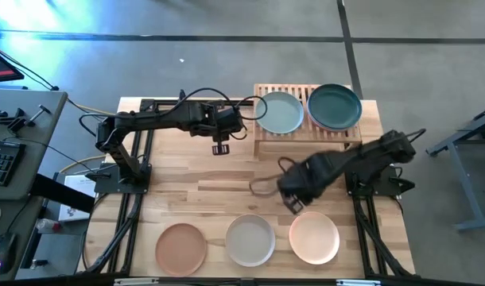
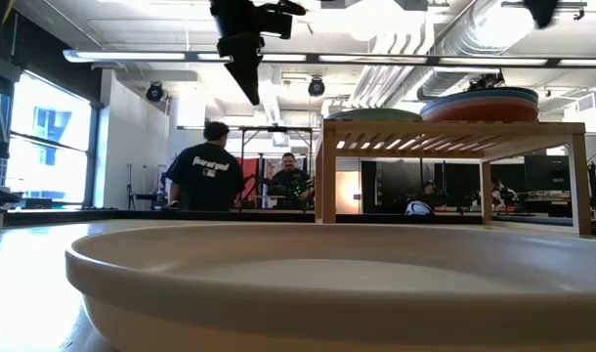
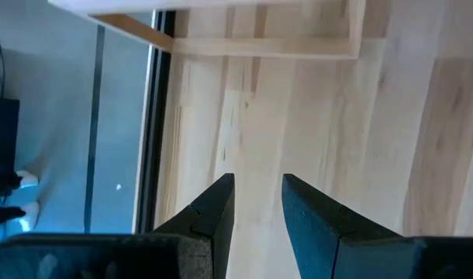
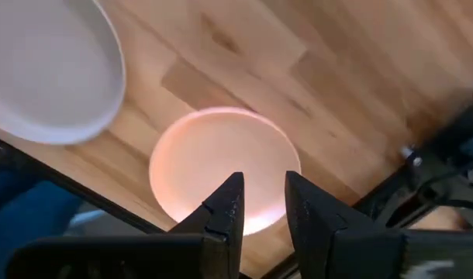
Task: Place and stack plates onto a shelf
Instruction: Stack the light yellow plate on top of the light blue plate onto the shelf
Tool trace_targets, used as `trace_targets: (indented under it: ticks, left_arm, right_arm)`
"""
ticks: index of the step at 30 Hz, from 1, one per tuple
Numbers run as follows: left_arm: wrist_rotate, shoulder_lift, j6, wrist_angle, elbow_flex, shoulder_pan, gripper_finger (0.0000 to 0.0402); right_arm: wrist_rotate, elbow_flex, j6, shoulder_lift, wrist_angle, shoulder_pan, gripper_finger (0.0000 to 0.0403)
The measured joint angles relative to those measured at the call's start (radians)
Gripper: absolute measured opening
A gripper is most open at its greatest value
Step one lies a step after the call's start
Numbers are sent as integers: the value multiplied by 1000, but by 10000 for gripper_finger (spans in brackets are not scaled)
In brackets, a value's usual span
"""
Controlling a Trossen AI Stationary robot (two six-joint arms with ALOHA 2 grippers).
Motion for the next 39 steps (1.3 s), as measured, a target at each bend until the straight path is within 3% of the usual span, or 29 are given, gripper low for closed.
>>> trace_targets:
  ticks: [16,24,29,39]
  left_arm:
    - [28,0,-262,37,0,0,99]
    - [29,0,-341,35,0,0,99]
    - [79,0,-377,35,0,0,99]
    - [96,0,-418,35,0,0,99]
  right_arm:
    - [-23,-240,44,0,348,311,74]
    - [-16,-343,141,0,484,385,75]
    - [4,-390,189,4,607,417,100]
    - [4,-413,136,120,799,507,117]
